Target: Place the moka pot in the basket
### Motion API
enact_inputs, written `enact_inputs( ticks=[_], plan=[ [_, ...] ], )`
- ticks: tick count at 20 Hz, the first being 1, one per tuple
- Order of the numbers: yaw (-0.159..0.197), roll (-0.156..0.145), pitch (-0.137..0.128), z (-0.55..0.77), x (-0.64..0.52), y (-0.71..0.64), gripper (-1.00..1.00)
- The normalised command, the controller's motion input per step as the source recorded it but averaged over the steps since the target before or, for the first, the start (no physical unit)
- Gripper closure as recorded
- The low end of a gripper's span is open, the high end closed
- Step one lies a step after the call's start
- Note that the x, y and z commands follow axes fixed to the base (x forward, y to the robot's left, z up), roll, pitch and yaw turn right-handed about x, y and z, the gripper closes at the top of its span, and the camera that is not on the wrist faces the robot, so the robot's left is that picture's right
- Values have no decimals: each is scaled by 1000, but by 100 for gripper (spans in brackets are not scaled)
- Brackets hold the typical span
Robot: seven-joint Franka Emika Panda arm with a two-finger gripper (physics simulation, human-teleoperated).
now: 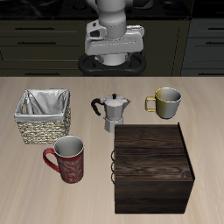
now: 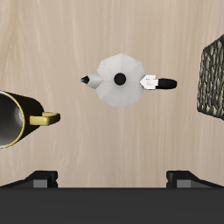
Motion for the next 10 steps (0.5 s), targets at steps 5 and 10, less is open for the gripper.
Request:
enact_inputs(
  ticks=[5,10],
  plan=[
    [-4,6,37,-18,327,-203,-100],
    [1,4,9,-5,317,-202,-100]
  ],
)
